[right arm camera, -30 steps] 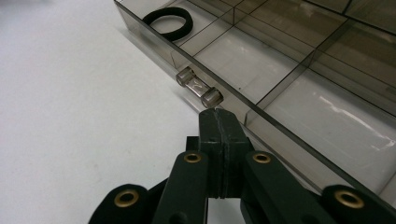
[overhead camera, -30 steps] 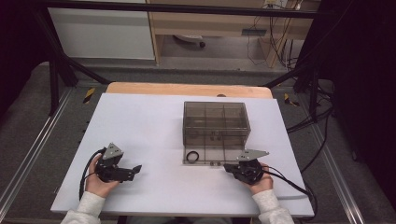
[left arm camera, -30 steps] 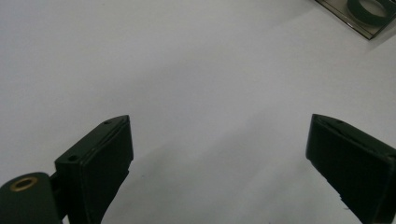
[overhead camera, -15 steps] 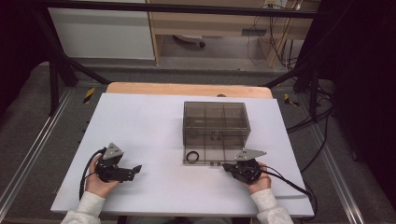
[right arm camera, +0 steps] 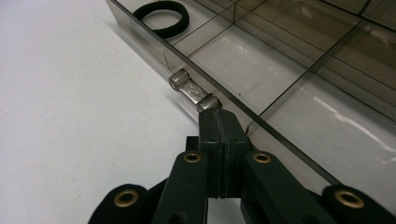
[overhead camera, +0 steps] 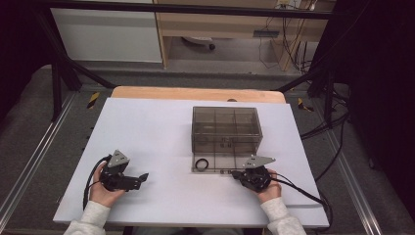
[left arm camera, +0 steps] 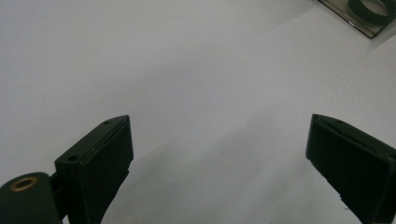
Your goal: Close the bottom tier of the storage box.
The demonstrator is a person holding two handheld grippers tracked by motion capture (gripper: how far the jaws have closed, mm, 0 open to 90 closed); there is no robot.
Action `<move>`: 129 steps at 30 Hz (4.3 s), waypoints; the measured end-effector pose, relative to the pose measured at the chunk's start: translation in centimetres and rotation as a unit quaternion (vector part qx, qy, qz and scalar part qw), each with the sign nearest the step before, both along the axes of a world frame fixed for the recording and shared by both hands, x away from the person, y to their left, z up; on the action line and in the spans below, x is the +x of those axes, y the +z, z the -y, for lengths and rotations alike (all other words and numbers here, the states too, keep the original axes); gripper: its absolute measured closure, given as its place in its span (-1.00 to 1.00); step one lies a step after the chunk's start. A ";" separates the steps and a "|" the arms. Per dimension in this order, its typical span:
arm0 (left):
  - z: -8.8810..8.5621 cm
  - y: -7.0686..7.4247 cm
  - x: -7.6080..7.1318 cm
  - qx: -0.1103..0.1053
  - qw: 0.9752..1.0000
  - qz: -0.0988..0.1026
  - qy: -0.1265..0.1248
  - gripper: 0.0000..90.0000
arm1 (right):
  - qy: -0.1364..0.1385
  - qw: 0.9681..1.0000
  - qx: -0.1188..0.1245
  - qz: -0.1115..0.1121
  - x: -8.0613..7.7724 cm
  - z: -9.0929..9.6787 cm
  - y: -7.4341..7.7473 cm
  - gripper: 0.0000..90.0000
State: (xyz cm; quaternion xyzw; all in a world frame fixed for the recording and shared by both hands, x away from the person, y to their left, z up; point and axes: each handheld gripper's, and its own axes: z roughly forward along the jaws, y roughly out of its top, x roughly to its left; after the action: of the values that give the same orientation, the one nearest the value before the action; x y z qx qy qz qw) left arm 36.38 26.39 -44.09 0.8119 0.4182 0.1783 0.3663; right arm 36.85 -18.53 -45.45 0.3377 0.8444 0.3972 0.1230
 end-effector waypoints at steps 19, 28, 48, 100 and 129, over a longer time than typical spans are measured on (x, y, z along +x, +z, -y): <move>0.0 0.0 0.0 0.001 1.000 0.000 0.000 -0.84 | -0.005 1.000 -0.002 0.001 0.1 0.0 -0.1 1.00; 0.0 0.0 0.0 0.001 1.000 0.000 -0.001 -0.84 | -0.007 1.000 -0.002 0.004 0.2 0.0 -0.1 1.00; 0.0 0.0 0.0 0.002 1.000 0.000 -0.001 -0.84 | -0.010 1.000 -0.002 0.006 0.5 0.0 -0.1 1.00; 0.0 0.0 0.1 0.002 1.000 0.000 0.000 -0.84 | -0.023 1.000 -0.002 0.013 1.8 0.2 0.0 1.00; 0.0 -0.1 0.1 0.003 1.000 0.000 -0.001 -0.84 | -0.030 0.999 0.002 0.016 2.4 0.2 0.1 1.00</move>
State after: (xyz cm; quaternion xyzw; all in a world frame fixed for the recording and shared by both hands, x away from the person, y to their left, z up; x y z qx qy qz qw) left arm 36.49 26.38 -44.17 0.8132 0.4172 0.1790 0.3641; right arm 39.23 -18.73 -45.38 0.3571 0.8311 0.3999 0.1477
